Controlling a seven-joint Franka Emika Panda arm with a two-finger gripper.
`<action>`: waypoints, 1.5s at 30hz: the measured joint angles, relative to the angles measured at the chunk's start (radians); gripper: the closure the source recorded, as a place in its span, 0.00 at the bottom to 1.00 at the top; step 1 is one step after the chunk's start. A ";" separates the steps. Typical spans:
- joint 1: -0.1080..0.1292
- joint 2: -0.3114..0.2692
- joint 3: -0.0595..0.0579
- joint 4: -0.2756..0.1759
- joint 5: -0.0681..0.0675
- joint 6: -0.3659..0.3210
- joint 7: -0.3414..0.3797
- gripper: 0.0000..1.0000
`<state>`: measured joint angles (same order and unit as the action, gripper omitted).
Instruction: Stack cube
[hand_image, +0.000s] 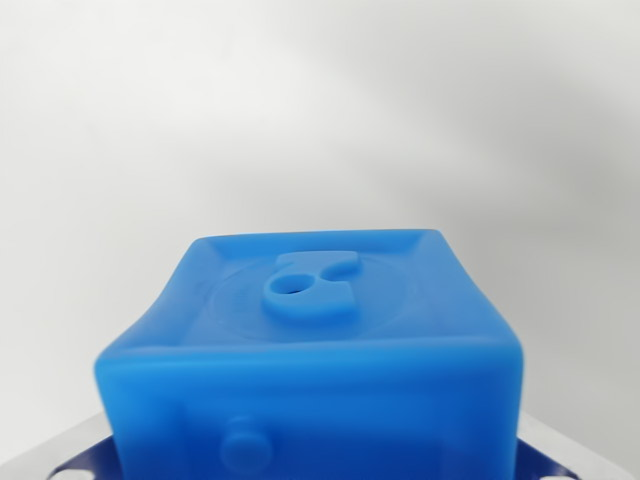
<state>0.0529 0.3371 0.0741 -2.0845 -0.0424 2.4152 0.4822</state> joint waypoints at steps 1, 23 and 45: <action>-0.004 -0.001 0.000 -0.001 0.000 0.000 -0.006 1.00; -0.078 -0.016 -0.003 -0.018 0.004 0.003 -0.134 1.00; -0.151 -0.023 -0.006 -0.026 0.006 0.004 -0.260 1.00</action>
<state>-0.0979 0.3137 0.0681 -2.1101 -0.0363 2.4188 0.2219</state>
